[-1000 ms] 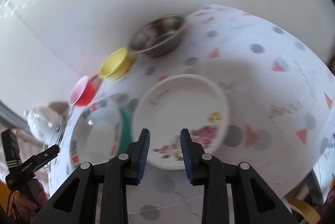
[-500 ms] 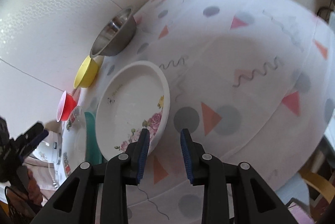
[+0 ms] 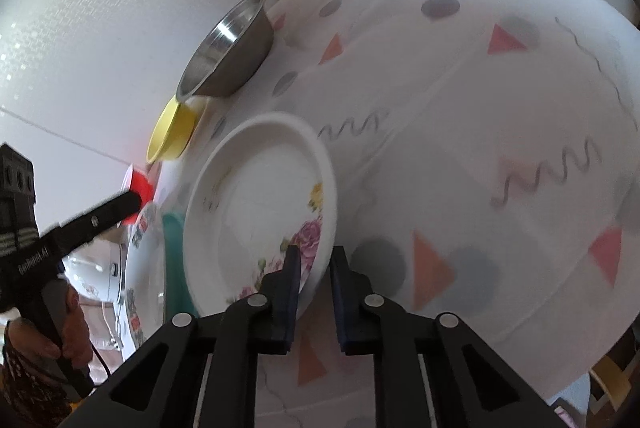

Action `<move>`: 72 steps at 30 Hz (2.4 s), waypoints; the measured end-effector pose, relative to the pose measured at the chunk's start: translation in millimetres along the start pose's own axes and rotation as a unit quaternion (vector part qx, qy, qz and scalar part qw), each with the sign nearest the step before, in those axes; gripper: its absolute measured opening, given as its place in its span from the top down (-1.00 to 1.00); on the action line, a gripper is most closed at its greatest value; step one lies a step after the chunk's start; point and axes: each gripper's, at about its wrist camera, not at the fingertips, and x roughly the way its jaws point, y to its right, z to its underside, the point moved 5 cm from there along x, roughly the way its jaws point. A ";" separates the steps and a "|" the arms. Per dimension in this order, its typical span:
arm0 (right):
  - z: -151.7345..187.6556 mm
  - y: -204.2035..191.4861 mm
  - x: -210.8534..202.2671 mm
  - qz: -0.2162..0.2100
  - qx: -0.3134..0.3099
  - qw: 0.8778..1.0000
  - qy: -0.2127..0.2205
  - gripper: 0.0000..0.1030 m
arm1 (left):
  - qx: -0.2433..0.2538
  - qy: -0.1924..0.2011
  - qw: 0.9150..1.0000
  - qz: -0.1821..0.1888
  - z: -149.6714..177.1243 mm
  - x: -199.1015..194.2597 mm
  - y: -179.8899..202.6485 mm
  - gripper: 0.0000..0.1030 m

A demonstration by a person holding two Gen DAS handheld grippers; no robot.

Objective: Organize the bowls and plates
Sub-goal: 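Move both grippers to the rim of the rose-pattern plate and grasp, then lift the rose-pattern plate with both grippers and carry it over the stack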

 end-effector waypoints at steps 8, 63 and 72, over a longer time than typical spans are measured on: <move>-43.8 5.2 3.1 0.009 -0.052 0.999 0.000 0.83 | 0.020 -0.049 0.999 -0.009 -1.7 29.7 16.6 -0.04; -65.9 21.7 -1.0 0.002 -0.088 0.996 -0.017 0.78 | -0.018 -0.061 0.998 -0.013 16.7 55.0 42.2 0.56; -68.4 18.1 -17.7 -0.008 -0.083 0.997 -0.005 0.82 | -0.030 -0.031 0.999 0.004 4.5 35.8 32.6 0.60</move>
